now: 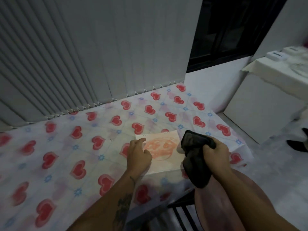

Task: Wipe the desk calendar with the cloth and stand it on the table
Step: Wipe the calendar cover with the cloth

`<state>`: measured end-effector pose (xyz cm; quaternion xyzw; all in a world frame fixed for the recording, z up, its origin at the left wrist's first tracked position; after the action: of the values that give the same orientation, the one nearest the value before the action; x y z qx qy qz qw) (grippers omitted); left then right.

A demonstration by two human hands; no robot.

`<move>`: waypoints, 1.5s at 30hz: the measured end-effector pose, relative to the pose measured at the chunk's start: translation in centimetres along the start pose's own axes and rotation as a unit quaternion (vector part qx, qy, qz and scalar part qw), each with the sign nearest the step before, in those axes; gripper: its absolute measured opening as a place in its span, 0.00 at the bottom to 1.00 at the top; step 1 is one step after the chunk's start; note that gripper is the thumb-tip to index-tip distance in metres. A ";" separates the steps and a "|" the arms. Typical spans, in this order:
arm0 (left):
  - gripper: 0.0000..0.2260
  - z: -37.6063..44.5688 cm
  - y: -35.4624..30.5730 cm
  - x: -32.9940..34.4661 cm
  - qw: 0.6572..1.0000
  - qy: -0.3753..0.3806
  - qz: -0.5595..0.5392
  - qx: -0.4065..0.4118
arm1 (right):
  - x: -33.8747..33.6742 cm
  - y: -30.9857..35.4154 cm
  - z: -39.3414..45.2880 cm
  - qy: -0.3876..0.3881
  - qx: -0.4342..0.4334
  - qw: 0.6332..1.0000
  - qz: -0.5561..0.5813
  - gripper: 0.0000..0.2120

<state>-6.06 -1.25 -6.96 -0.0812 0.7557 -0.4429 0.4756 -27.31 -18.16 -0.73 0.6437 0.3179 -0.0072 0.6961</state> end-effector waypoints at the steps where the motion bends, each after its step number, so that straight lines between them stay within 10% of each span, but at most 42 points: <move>1: 0.20 0.9 0.7 -0.3 1.000 0.004 0.008 -0.009 | 0.6 0.3 0.3 -0.003 0.004 1.000 0.001 0.20; 26: 0.20 10.2 3.1 -0.7 0.974 0.153 0.166 0.009 | 6.2 0.7 1.4 -0.003 0.044 0.996 -0.075 0.22; 45: 0.16 5.2 -1.1 -1.8 0.948 0.095 -0.304 0.025 | 4.6 0.6 -0.2 -0.054 0.085 0.994 0.043 0.23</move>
<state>-1.31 -4.04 -5.80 -0.2523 0.7256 -0.5910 0.2461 -23.47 -16.01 -2.31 0.7127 0.2497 -0.0389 0.6544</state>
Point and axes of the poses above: each hand's wrist, its own z-axis towards the middle knuckle, its own x-axis out of the palm, y = z × x, the point moved 4 cm from there along z, towards the middle knuckle, and after that the axes turned 6 degrees about y, right-handed, at the moved point
